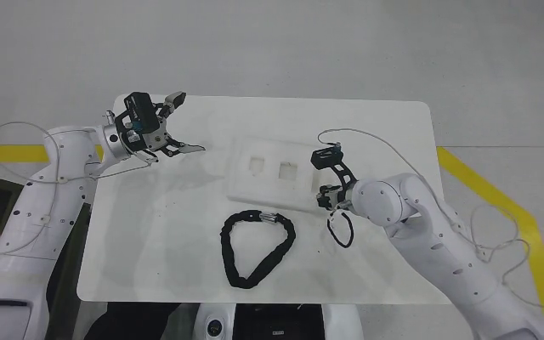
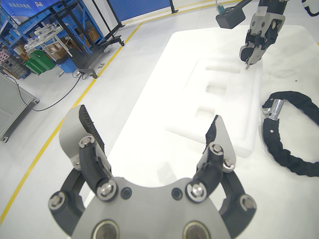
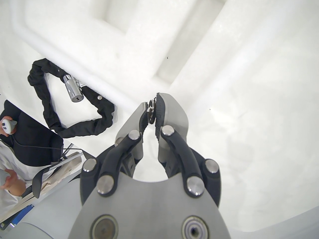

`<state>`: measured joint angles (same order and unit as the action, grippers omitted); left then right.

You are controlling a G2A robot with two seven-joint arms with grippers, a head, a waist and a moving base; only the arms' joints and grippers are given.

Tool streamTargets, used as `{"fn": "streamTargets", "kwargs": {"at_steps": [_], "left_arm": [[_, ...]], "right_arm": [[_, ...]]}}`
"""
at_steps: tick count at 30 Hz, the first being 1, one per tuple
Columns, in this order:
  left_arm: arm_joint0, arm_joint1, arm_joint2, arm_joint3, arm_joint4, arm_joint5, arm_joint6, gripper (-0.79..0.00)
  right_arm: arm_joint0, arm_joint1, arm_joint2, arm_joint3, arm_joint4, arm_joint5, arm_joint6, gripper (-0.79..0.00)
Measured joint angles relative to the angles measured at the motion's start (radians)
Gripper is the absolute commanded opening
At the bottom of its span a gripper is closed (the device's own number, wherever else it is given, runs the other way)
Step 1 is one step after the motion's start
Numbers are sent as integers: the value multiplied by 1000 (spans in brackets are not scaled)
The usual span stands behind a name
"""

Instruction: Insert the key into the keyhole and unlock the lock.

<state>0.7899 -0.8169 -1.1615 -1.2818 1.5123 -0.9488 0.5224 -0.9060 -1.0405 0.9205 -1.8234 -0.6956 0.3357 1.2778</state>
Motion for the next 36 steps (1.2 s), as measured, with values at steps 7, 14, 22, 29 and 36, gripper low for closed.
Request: {"fn": "streamTargets", "kwargs": {"at_steps": [7, 14, 22, 29, 36], "left_arm": [[0, 0, 0, 0, 0, 0, 0, 0], [0, 0, 0, 0, 0, 0, 0, 0], [0, 0, 0, 0, 0, 0, 0, 0], [0, 0, 0, 0, 0, 0, 0, 0], [0, 0, 0, 0, 0, 0, 0, 0]], "right_arm": [[3, 0, 6, -12, -37, 7, 18, -785], [10, 6, 16, -78, -143, 33, 81, -785], [24, 12, 28, -124, -288, 36, 172, -785], [57, -2, -17, -80, -444, -34, 240, -785], [90, -35, -49, -32, -476, -52, 258, -785]]}}
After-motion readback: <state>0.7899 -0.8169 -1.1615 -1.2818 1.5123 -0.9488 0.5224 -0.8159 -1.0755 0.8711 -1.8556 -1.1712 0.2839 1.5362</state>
